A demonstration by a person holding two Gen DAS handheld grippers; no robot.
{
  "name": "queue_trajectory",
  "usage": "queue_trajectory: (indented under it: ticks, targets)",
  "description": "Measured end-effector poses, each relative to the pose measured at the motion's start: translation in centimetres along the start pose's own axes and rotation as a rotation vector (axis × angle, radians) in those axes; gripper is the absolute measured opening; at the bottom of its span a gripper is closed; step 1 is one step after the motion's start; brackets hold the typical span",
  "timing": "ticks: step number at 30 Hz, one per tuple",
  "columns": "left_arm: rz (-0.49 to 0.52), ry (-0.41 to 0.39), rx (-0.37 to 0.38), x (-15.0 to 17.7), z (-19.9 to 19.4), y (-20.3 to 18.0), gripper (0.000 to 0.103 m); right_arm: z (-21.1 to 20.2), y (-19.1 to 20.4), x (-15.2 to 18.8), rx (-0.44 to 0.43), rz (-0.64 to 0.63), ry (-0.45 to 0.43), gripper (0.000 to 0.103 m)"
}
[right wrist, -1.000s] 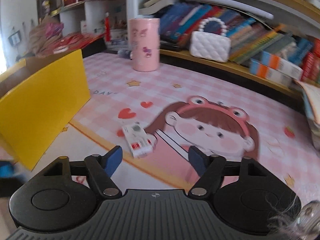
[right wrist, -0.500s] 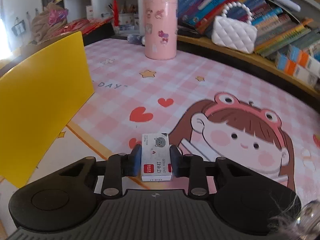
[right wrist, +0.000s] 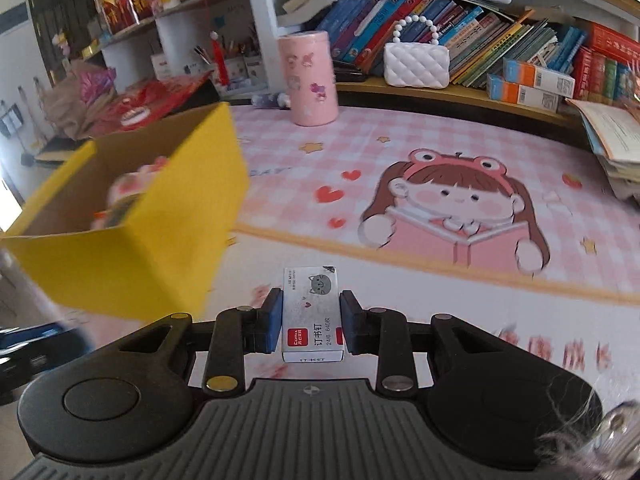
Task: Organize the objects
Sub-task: 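Carry the blue packet and white card box with both tools over the yellow box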
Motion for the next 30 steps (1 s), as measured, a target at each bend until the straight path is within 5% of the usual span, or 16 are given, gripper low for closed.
queue_trajectory:
  ticks: [10, 30]
  targets:
    - [0.019, -0.005, 0.04, 0.8, -4.0, 2.2, 0.037, -4.4, 7.5, 3.2, -0.04, -0.133, -0.035, 0.028]
    - [0.018, -0.04, 0.042, 2.4, -11.1, 7.4, 0.037, -8.4, 16.3, 7.6, -0.062, -0.179, -0.036, 0.028]
Point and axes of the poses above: each gripper's, at about its wrist camera, not at the fingertips, and z roughly the way its jaws point, y to its left, x to its underside, the point moved 9 cm from there along z, roughly the way its jaws point, and after that the axes turned 14 degrees about x, right-handed, at the moved point
